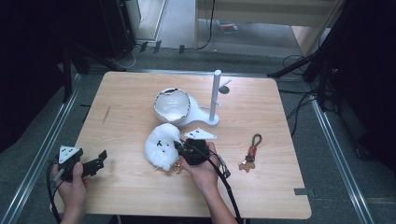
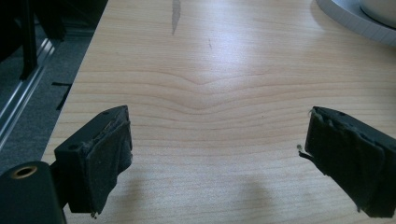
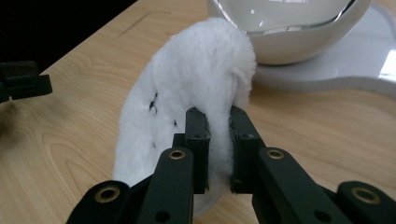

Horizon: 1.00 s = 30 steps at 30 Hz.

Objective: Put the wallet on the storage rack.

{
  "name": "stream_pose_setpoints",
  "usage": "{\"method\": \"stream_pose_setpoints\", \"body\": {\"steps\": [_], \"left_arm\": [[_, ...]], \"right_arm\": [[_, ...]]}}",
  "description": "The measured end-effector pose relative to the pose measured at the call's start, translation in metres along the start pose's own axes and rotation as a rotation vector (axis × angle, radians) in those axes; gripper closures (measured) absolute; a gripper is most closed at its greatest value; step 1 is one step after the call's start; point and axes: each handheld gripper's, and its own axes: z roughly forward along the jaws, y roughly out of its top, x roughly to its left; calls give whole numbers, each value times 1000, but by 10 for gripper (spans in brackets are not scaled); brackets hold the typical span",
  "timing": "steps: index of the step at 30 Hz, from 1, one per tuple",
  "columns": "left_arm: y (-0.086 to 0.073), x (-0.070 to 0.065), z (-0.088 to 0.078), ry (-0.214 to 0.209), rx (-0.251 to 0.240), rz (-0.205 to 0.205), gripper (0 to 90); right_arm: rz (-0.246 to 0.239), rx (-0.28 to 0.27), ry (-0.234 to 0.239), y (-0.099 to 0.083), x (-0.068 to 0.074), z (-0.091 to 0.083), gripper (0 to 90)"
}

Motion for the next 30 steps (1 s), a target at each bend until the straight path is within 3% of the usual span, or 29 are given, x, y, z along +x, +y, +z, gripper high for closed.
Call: {"method": "stream_pose_setpoints", "body": {"steps": [6,12,30], "left_arm": [[0,0,0,0,0,1,78],[0,0,0,0,0,-1,78],[0,1,0,0,-3,-4,78]], "right_arm": [[-28,-59,-30,6,-1,-12,820],[-90,-133,-101,18,0,-26,819],[-146,-226,-189,45,-9,-37,816]]}}
